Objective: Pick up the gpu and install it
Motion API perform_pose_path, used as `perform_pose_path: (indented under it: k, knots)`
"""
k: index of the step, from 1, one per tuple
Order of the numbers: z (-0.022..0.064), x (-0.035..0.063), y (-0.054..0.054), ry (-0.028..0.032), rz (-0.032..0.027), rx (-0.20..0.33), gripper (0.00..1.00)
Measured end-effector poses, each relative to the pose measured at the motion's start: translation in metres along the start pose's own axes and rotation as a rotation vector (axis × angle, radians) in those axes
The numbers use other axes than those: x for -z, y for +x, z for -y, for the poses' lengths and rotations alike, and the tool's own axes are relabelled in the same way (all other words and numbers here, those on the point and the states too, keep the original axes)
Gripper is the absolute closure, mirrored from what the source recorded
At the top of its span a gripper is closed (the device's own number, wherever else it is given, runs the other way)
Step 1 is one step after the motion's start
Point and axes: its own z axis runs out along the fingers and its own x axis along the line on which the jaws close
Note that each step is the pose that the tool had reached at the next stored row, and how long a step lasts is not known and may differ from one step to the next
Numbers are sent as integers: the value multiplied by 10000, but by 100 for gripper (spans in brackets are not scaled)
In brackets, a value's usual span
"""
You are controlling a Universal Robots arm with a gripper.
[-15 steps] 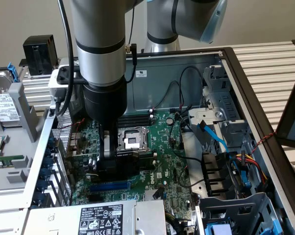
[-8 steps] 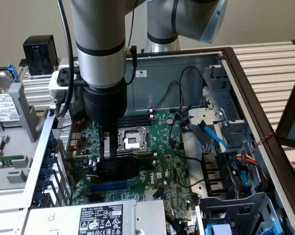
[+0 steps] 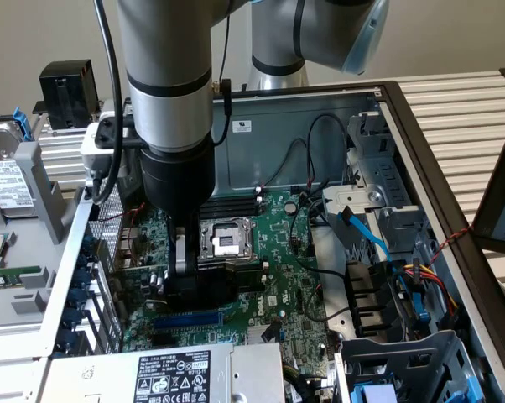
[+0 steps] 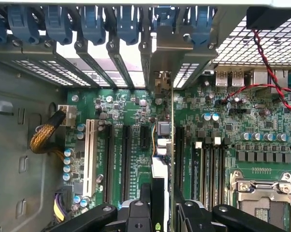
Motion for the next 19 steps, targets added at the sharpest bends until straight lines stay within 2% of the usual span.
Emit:
perform_pose_path:
  k: [12, 19]
  knots:
    - [-16, -22, -17, 28, 6, -91, 73]
    - [-12, -23, 20, 26, 8, -141, 73]
